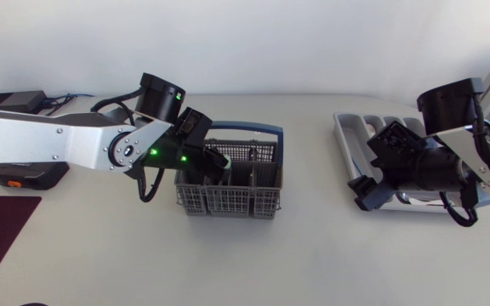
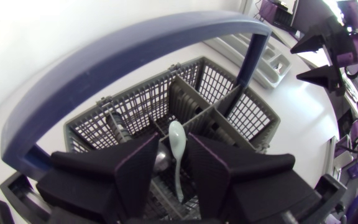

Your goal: Unload the cutlery basket into the drawer organizer.

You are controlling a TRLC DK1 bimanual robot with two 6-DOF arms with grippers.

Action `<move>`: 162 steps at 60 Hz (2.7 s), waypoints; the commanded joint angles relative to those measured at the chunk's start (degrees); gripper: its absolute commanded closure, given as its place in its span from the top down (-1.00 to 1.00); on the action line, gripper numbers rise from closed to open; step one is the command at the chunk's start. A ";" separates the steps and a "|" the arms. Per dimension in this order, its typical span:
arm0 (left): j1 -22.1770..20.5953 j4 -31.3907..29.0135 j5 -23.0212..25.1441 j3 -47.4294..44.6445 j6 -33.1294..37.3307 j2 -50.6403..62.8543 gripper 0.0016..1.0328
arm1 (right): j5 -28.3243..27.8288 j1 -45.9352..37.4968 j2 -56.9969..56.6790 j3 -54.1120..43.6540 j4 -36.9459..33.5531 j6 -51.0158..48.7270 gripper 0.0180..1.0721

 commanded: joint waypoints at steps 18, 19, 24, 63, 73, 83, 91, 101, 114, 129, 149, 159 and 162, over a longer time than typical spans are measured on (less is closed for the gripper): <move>-0.76 1.44 1.08 -0.75 -1.21 4.92 -0.50 | 0.53 0.81 -0.49 -0.62 0.14 1.79 0.66; -0.76 1.44 1.16 -0.67 -1.21 5.01 -0.53 | 0.53 0.90 -0.49 -0.71 0.23 1.79 0.66; -0.76 1.44 1.78 -0.40 -1.21 5.63 -0.65 | 0.53 0.90 -0.58 -1.15 0.49 1.70 0.66; -1.63 4.26 4.42 -1.63 -0.77 5.45 -0.93 | 0.53 0.81 -0.49 -2.29 1.90 0.73 0.66; -0.67 4.96 6.61 -4.01 -0.77 1.85 -0.93 | 0.53 0.81 -0.58 -2.38 1.99 0.21 0.66; -0.76 13.13 7.49 -11.21 -0.77 -7.29 -0.93 | 0.53 0.99 -0.49 -1.94 1.99 0.29 0.66; -2.34 17.00 7.49 -15.26 -0.24 -14.59 -0.93 | 0.53 1.34 -0.58 -2.21 1.99 0.47 0.66; -3.92 18.32 6.88 -17.45 1.60 -20.83 -0.93 | 0.44 1.69 -1.02 -3.26 2.25 0.73 0.66; -3.83 16.21 5.73 -14.55 2.84 -27.16 -0.93 | 0.09 3.45 -2.69 -3.61 2.78 1.00 0.66; -2.43 2.41 16.63 -2.86 -1.56 -25.31 -0.93 | -11.77 4.24 -8.23 1.75 -5.57 3.11 0.66; -3.74 -7.17 36.41 8.04 -6.31 -15.38 -0.93 | -28.03 9.86 -7.00 8.34 -10.49 8.29 0.65; -5.50 -8.05 39.04 8.74 -6.31 -13.97 -0.93 | -35.06 12.06 -4.01 11.50 -10.05 11.02 0.65; -6.03 -8.05 39.04 8.74 -6.22 -13.88 -0.93 | -36.91 12.59 -2.43 12.65 -9.97 11.81 0.64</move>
